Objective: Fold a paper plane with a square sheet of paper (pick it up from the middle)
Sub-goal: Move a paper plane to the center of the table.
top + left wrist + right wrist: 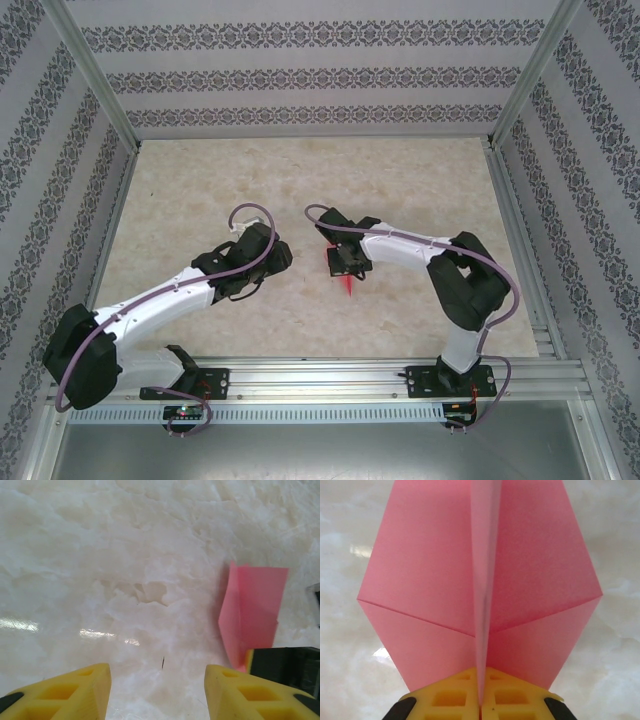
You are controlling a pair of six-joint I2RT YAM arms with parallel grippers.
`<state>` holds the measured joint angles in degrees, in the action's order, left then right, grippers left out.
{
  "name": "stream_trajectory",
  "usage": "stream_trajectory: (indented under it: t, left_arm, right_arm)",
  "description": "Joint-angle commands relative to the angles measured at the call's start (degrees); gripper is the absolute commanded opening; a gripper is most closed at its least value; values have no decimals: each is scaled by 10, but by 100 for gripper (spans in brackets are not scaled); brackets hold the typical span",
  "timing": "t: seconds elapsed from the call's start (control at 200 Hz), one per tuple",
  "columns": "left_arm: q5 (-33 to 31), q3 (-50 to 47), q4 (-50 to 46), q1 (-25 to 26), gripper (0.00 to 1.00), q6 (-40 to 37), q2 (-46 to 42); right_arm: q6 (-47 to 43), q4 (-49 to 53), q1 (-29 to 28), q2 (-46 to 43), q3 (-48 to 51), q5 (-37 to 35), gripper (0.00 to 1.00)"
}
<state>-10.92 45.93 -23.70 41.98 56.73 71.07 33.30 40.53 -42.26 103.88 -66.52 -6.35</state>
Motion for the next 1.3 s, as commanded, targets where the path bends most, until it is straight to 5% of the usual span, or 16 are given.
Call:
stream_trajectory:
  t: [0.0, 0.475, 1.294]
  left_arm:
    - [-13, -6, -9, -8, 53, 6, -16]
    - [4, -5, 4, -11, 53, 2, -2]
    - [-24, -4, 2, -11, 55, -7, -14]
  right_arm:
    - [4, 0, -5, 18, -18, 5, 9]
    - [29, -36, -2, 41, 14, 1, 22]
    - [55, -49, 19, 36, 3, -4, 20]
